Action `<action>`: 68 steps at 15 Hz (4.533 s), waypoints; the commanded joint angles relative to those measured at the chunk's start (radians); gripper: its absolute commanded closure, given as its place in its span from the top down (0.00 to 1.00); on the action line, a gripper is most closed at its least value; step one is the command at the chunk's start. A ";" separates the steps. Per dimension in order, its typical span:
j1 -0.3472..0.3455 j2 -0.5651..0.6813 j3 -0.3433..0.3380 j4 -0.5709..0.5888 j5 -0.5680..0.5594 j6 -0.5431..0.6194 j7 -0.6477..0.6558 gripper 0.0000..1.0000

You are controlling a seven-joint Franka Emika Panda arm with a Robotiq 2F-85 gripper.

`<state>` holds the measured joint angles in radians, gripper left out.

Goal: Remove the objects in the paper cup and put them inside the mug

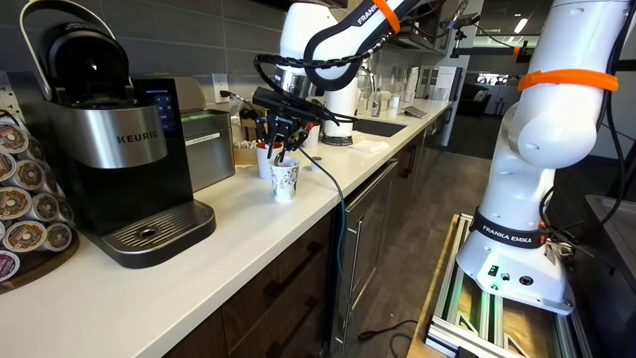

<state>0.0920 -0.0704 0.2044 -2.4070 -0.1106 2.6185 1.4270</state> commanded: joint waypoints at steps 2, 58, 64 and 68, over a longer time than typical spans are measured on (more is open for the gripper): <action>0.000 -0.001 -0.010 0.013 -0.065 0.012 0.061 0.00; -0.037 0.235 -0.180 0.520 0.225 -0.396 -0.320 0.97; -0.069 0.009 -0.193 0.371 0.279 -0.554 -0.724 1.00; -0.100 -0.118 -0.233 0.286 0.324 -0.641 -1.017 1.00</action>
<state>0.0158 -0.0763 -0.0051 -2.0235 0.1626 2.0263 0.6072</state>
